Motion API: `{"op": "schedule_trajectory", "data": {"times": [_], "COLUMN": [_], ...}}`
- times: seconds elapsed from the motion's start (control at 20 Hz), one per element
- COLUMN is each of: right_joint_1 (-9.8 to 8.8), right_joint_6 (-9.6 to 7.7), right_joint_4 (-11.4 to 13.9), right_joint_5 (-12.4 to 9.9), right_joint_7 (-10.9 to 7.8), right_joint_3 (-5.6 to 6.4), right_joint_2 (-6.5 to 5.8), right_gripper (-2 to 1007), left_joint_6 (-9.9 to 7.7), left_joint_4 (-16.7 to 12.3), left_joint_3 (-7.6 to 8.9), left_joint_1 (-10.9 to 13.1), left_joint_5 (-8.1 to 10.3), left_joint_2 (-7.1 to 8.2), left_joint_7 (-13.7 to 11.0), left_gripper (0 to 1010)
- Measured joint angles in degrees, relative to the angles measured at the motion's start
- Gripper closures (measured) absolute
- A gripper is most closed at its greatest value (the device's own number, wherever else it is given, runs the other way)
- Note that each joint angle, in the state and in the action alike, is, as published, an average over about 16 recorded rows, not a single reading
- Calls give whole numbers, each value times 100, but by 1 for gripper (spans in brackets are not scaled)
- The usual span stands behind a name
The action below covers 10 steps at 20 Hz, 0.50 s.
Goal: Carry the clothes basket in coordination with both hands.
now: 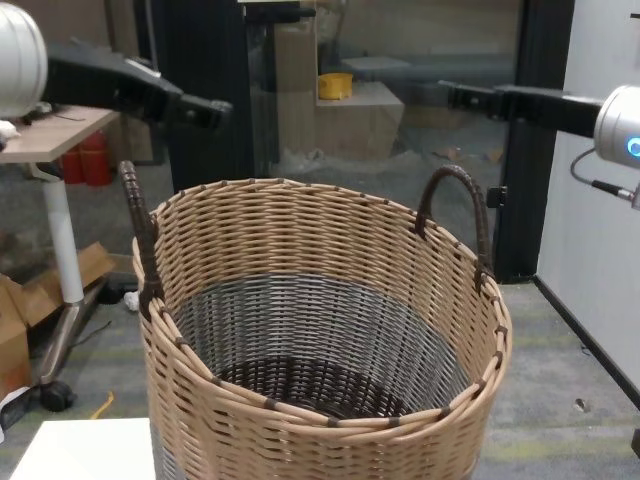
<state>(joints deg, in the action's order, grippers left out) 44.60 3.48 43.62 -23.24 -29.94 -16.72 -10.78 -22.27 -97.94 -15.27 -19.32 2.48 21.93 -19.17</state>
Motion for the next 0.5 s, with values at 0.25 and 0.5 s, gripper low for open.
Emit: {"op": "schedule_trajectory", "data": {"times": [0.25, 0.5], "right_joint_1": [-82, -162], "right_joint_6": [315, 567], "right_joint_4": [123, 244], "right_joint_5": [-33, -51], "right_joint_7": [114, 242], "right_joint_3": [124, 254], "right_joint_2": [21, 49], "right_gripper": [2, 2], "left_joint_6": [463, 1114], "left_joint_4": [121, 330], "left_joint_3": [-16, -54], "left_joint_1": [-140, -293], "left_joint_5": [-59, -55], "left_joint_2": [-73, -147], "left_joint_7": [-10, -73], "left_gripper": [8, 8]}}
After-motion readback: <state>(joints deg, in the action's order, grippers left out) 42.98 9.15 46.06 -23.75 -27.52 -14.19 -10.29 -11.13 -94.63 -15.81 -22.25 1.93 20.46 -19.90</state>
